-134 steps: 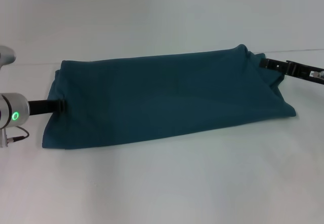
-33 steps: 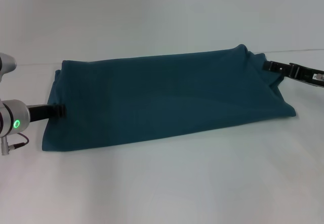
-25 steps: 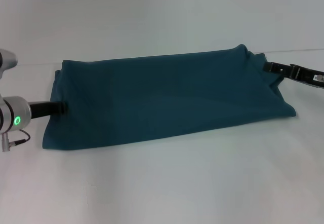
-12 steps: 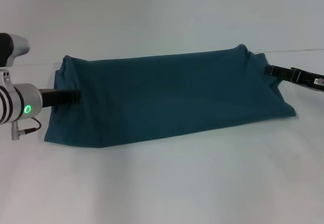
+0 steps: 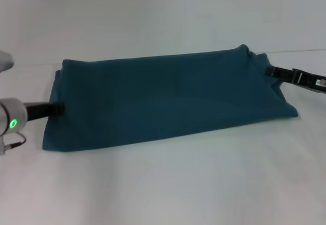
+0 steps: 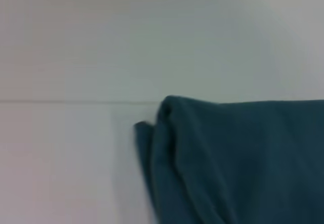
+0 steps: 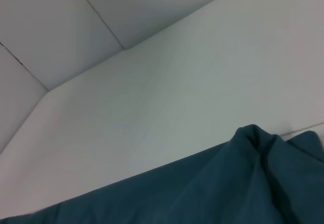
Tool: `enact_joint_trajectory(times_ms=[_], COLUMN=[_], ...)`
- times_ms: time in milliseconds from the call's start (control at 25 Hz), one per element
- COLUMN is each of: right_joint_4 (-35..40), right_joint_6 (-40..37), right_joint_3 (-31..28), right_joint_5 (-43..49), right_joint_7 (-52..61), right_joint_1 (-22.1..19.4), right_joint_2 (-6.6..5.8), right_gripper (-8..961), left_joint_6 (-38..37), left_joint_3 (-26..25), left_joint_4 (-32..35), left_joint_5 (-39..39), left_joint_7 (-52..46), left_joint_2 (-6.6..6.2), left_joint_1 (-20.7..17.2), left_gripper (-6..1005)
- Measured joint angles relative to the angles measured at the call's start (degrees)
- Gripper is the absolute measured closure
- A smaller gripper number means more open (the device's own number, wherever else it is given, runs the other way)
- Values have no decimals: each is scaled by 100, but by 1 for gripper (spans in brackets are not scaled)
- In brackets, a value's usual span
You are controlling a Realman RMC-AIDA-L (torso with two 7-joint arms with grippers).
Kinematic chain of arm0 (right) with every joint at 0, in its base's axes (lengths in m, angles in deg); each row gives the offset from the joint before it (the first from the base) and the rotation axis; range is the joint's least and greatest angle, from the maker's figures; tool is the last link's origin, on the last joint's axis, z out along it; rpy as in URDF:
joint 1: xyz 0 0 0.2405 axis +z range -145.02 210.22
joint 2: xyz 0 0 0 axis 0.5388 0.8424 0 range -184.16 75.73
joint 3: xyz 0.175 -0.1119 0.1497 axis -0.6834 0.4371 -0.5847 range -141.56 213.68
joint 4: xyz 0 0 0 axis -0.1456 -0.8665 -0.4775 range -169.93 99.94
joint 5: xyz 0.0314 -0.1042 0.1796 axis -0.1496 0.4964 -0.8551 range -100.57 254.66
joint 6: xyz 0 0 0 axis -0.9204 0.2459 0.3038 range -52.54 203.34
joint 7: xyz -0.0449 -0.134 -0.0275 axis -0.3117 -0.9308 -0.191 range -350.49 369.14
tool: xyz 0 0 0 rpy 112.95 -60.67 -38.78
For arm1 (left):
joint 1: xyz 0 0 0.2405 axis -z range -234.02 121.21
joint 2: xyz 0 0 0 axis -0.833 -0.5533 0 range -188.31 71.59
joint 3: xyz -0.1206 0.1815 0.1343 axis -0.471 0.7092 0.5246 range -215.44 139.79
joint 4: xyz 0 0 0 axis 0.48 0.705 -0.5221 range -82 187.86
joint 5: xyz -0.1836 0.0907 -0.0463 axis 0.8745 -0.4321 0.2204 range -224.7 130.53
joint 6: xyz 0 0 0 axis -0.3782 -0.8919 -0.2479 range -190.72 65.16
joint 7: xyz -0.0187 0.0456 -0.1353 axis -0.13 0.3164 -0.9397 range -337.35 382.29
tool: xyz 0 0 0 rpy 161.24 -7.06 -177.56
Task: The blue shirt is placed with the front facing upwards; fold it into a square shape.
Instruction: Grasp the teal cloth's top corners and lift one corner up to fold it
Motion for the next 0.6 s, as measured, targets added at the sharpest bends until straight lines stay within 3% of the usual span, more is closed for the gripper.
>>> enact_joint_trajectory(times_ms=[480, 600], right_joint_4=[0, 0], right_joint_6=[-12, -16], right_joint_3=[0, 0], right_joint_5=[1, 6], right_joint_7=[12, 12], right_joint_1=[0, 0], right_joint_2=[-13, -14], right_gripper=[146, 146], left_joint_6=[141, 143], left_joint_3=[-4, -4], left_joint_4=[206, 224], left_joint_5=[-22, -22], left_joint_7=[31, 49], left_joint_2=[60, 61], left_joint_1=[-209, -195], left_gripper=[943, 744])
